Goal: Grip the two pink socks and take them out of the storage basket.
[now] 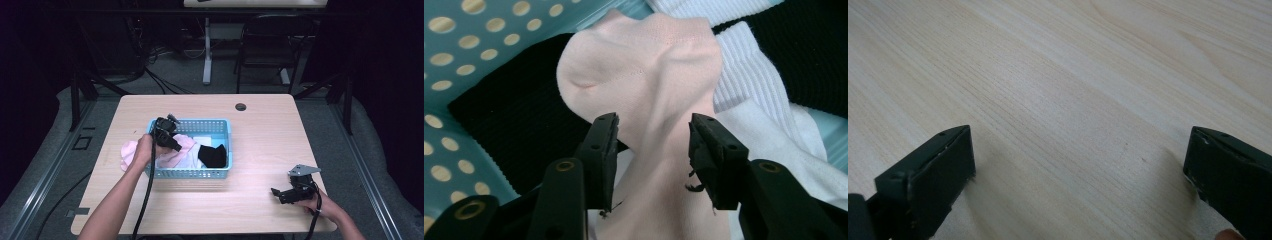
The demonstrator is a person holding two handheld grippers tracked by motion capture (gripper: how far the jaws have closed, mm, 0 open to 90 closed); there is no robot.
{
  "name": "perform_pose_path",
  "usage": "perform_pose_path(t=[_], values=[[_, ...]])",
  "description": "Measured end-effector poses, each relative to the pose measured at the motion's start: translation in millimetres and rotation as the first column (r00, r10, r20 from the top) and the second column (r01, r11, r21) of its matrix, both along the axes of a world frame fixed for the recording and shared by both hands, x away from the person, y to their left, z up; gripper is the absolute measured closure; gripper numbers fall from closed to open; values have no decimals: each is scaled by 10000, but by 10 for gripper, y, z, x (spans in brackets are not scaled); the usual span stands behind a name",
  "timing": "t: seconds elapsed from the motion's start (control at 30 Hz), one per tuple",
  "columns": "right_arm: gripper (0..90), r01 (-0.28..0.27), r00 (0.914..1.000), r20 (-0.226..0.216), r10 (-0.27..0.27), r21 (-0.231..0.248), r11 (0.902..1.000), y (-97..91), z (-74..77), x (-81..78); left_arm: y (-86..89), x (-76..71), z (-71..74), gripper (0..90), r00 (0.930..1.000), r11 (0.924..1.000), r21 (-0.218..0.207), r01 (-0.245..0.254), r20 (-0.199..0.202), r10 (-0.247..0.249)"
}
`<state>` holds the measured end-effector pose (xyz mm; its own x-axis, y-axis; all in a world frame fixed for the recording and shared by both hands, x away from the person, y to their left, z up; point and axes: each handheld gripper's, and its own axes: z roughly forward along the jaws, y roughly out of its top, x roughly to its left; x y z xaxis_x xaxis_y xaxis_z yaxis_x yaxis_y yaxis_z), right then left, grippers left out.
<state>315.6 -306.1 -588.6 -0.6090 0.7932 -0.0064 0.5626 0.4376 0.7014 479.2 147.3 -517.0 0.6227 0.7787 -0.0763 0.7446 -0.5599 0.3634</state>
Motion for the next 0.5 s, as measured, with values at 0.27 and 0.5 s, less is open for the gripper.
perform_pose_path(t=[0.27,0.5], values=[[0,-2,10000,-1,2,-7,10000,0,0,0,-11,22,-53,709,9997,9999,48,-161,-155,162],[0,0,10000,0,0,-4,10000,0,0,0,-5,0,-56,860,9999,10000,25,17,-110,-16]])
